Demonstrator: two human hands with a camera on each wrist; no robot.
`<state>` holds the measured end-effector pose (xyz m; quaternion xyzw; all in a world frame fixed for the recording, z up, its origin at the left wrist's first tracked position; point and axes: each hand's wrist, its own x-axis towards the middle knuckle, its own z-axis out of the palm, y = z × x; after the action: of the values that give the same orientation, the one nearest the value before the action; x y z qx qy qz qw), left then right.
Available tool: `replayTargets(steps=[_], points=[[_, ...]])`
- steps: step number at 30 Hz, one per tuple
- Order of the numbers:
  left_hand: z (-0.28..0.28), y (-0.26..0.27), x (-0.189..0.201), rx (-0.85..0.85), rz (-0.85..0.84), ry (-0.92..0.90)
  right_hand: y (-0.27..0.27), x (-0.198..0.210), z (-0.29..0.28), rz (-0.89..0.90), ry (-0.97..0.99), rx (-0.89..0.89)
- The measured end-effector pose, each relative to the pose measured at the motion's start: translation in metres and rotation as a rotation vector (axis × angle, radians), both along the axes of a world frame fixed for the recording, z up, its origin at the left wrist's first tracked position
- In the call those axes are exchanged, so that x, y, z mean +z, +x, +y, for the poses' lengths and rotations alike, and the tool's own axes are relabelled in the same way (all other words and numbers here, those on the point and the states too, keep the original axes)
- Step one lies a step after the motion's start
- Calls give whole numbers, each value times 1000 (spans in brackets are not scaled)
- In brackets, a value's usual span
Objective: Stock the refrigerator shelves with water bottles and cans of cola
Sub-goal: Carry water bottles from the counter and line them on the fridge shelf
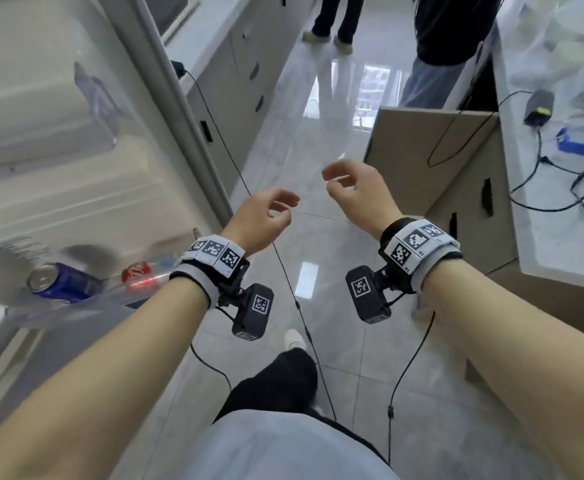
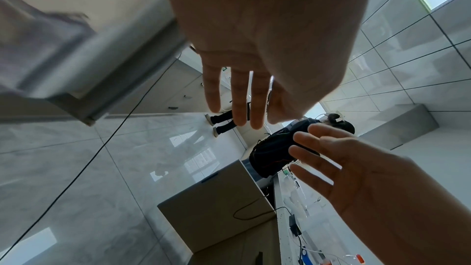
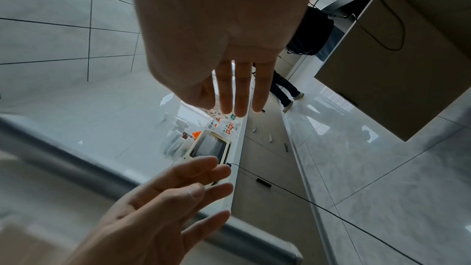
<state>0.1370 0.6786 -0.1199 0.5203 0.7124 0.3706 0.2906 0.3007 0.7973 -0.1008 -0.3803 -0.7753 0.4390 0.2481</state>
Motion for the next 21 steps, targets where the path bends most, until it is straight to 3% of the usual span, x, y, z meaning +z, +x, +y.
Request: replayTargets(steps=[6, 13, 21], points=[[115, -23, -19, 102, -35, 33, -28, -14, 105, 23, -29, -9], [254, -65, -32, 328, -226, 147, -71, -15, 231, 108, -161, -45], [341, -136, -22, 446, -206, 169, -163, -5, 338, 110, -154, 64]])
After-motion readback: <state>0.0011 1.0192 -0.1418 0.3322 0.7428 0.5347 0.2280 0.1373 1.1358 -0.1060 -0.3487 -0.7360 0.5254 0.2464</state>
